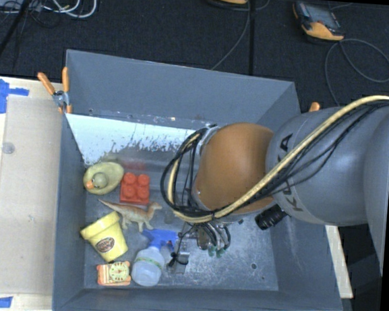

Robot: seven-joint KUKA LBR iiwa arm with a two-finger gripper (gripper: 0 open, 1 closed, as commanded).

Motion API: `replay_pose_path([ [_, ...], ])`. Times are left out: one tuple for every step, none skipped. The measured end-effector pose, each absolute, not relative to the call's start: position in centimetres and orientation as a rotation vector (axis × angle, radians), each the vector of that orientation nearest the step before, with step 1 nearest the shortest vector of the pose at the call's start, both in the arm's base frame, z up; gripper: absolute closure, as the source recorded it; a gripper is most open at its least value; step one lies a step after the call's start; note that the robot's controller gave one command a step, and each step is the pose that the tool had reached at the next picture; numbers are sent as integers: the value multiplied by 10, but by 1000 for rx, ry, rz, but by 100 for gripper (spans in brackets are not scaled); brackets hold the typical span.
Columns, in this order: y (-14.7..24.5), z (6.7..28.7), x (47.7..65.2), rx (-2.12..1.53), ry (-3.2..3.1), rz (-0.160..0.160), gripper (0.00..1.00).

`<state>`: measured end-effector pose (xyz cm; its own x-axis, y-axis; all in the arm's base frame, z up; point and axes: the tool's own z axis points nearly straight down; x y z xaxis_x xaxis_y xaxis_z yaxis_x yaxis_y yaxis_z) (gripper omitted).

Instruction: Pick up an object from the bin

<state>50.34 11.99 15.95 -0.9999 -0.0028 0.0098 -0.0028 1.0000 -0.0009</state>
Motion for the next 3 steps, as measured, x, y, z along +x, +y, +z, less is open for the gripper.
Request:
replay_pose_path([
  [119,164,505,-1,-3139,0,0],
  [127,126,506,92,-3141,0,0],
  [138,87,506,457,-3102,1,0],
])
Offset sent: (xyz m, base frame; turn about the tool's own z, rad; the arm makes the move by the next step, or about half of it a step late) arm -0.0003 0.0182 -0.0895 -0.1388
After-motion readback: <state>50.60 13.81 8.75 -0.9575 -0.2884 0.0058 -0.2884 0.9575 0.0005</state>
